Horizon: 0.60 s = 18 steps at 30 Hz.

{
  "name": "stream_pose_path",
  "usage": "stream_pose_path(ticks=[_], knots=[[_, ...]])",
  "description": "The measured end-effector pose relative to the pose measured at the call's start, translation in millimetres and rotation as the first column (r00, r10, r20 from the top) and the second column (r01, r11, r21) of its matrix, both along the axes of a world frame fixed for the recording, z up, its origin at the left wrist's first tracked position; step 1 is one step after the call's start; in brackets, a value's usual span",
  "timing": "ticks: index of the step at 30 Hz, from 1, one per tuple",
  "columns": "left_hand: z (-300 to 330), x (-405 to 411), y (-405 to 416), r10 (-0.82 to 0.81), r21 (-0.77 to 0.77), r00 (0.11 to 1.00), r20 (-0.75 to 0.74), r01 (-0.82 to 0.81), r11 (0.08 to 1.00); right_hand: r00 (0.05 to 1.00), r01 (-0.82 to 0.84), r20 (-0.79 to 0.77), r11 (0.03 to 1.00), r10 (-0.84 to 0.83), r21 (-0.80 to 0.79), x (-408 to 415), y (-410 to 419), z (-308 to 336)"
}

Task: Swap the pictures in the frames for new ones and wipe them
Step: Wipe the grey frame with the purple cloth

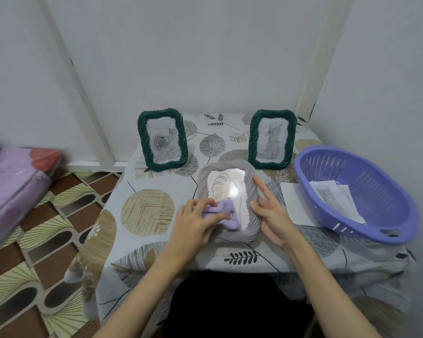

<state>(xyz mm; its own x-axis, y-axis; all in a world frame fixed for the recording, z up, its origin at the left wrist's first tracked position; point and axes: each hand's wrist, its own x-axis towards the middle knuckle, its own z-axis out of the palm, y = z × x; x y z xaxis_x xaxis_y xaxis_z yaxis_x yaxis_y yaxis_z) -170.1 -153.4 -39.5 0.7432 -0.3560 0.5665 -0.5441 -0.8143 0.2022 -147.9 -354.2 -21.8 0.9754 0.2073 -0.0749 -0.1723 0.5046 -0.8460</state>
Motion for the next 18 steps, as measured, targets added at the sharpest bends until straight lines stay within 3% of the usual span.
stream_pose_path(ticks=[3,11,18], knots=[[3,4,3,0.103,-0.045,0.992,-0.066,-0.106,0.993,1.0,-0.011,0.017,1.0,0.011,-0.005,-3,7,1],[1,-4,-8,0.012,-0.089,0.997,-0.079,-0.019,0.996,0.999,-0.012,0.039,1.0,0.011,0.018,-3,10,10],[5,-1,-5,0.129,-0.212,0.984,-0.121,-0.153,0.965,0.998,-0.052,0.042,0.999,0.052,-0.016,-8,19,1]])
